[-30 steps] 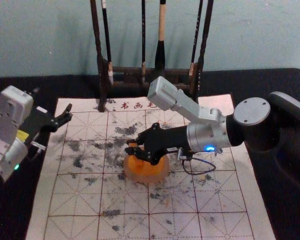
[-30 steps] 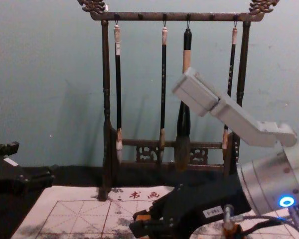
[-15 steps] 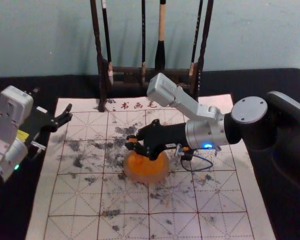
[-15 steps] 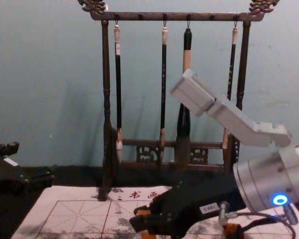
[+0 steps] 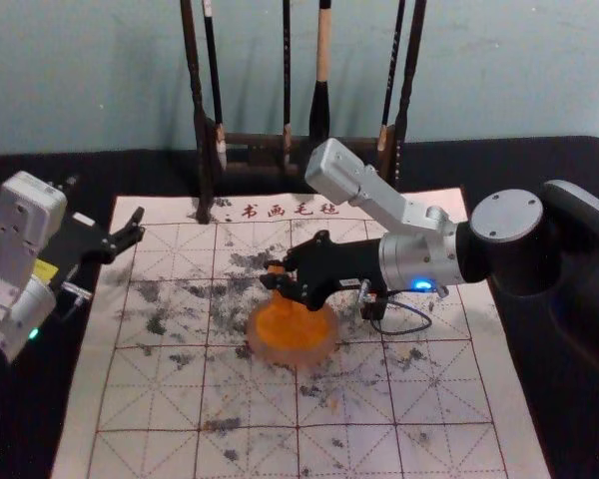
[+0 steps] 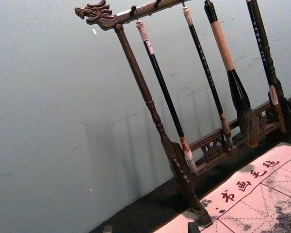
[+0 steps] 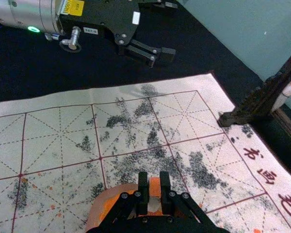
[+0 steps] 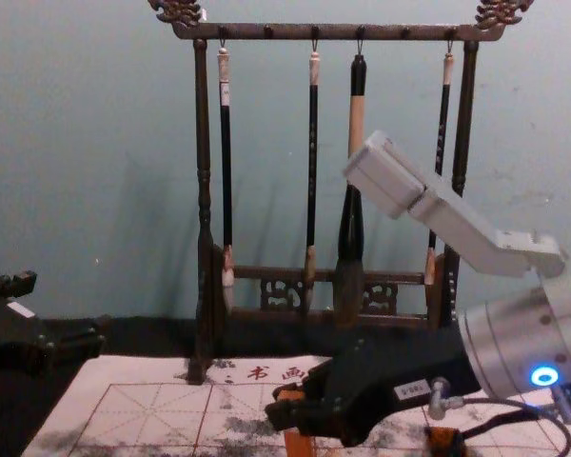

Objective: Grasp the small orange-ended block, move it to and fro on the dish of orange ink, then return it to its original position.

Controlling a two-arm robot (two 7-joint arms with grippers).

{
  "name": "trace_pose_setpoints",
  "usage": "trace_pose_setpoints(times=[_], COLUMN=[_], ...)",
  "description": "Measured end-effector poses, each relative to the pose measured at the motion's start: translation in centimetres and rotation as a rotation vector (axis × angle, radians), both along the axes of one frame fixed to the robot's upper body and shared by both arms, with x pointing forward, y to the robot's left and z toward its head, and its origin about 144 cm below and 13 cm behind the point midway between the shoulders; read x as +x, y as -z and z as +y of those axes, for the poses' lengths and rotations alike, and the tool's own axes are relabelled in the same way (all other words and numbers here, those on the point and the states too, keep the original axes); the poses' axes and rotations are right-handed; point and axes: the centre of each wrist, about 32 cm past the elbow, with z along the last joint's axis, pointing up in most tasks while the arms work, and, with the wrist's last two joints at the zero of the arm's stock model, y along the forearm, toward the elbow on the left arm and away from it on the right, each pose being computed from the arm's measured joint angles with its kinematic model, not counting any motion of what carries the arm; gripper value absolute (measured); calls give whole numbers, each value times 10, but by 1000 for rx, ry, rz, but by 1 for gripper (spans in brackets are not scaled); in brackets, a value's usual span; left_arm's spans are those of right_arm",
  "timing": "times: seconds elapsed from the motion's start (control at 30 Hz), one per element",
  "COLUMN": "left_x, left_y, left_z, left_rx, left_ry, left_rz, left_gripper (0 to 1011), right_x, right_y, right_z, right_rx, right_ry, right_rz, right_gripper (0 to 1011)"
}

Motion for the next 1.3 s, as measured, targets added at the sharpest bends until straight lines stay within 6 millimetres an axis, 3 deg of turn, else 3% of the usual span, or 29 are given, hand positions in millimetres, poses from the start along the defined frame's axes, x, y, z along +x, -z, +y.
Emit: trace_pose_setpoints(times=[1.3], left_x=[0], left_y=[0], left_z=[0], left_rx=[0], left_ry=[0], left_rz=[0], left_gripper=[1001], right_x=[-22], right_y=[1], right_z=[-29], right_rx=[12], right_ry=[23], right_rz=[26], right_gripper=[124])
